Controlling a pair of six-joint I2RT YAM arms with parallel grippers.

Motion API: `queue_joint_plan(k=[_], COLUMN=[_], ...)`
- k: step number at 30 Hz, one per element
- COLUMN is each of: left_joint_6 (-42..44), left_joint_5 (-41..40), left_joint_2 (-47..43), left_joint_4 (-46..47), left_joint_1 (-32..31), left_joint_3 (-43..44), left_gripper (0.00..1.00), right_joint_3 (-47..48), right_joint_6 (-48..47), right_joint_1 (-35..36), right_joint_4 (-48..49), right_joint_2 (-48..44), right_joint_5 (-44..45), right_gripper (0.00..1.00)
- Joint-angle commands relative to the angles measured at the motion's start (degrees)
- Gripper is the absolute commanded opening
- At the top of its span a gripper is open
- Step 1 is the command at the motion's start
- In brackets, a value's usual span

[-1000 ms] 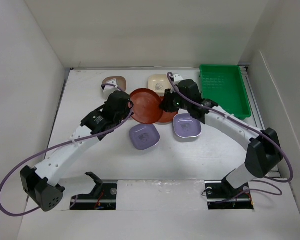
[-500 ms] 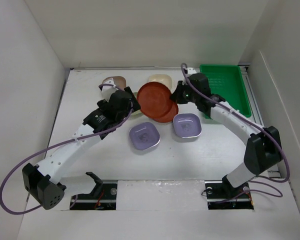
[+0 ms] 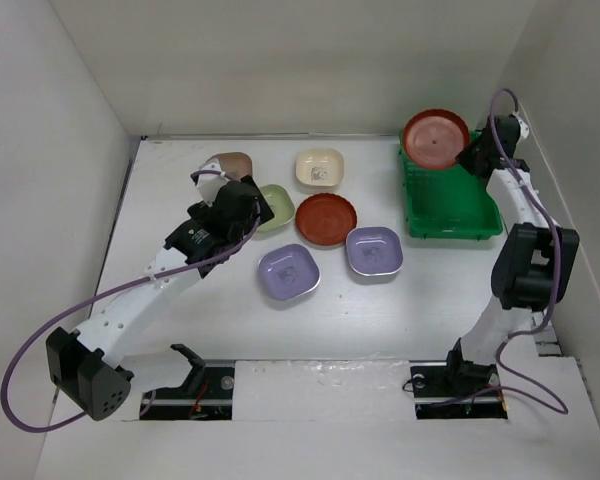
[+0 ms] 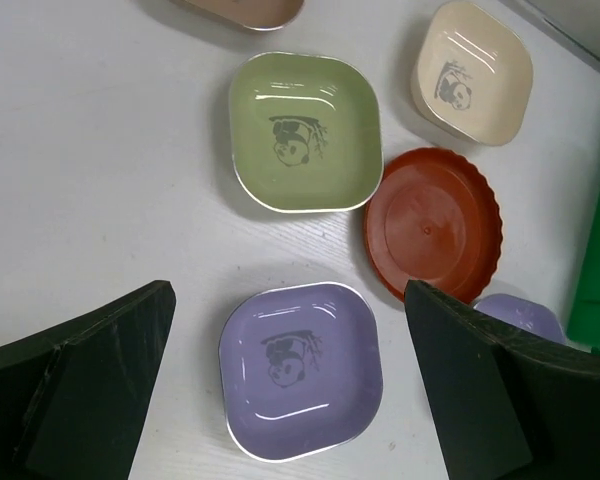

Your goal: Place the plates into the plastic bin on the countertop

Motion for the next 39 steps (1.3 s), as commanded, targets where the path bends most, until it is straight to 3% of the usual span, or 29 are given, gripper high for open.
queue_joint_plan(k=[1,10,11,13,14,16,19,22,28,33,39], left_joint_6=[3.34,6.60,6.60,6.60,6.60,6.60,6.60,5.91,5.90,5.90,7.04], left_joint_5=[3.24,7.64,7.64,7.64,7.64,7.64,8.17,7.48,13.26,15.29,15.29], left_joint_2=[-0.19,2.10,2.10,2.10,2.10,2.10,2.10,2.71,5.97,6.67,5.00], left_joint_4=[2.96,3.51,3.51,3.51,3.51,3.51,2.81,0.35,-1.24,-0.63,-0.63], left_joint_1=[0.06,0.06,0.06,0.06,0.06,0.06,0.06,0.06,5.42,5.95,7.09], left_joint_3=[0.09,0.61,0.00,0.00,-0.52,-0.53,-0.53,0.96,2.81,3.34,2.81], left_gripper=[1.00,1.00,1.00,1.00,1.00,1.00,1.00,1.00,1.00,1.00,1.00], right_joint_3=[6.86,12.58,13.11,13.65,14.34,12.86,7.77,6.96,13.37,18.56,13.65], right_joint_6=[2.70,0.86,0.85,0.32,0.32,-0.38,-3.09,-10.79,-23.48,-31.91,-34.39], right_joint_1=[-2.46,-7.04,-7.04,-7.57,-7.57,-6.78,-3.36,3.58,17.98,23.01,27.68], right_joint_4=[-4.97,-6.57,-7.17,-8.23,-8.93,-7.10,-1.57,-0.93,-10.59,-18.24,-16.15], right_joint_2=[6.89,14.74,15.44,15.97,15.97,13.00,5.03,0.08,3.66,12.78,15.35], right_joint_5=[0.87,-0.71,-0.71,-0.10,-0.10,-1.32,-1.33,-1.33,-3.09,-9.75,-12.05], right_gripper=[0.00,0.04,0.16,0.59,0.73,0.77,1.00,1.00,0.95,0.87,0.80])
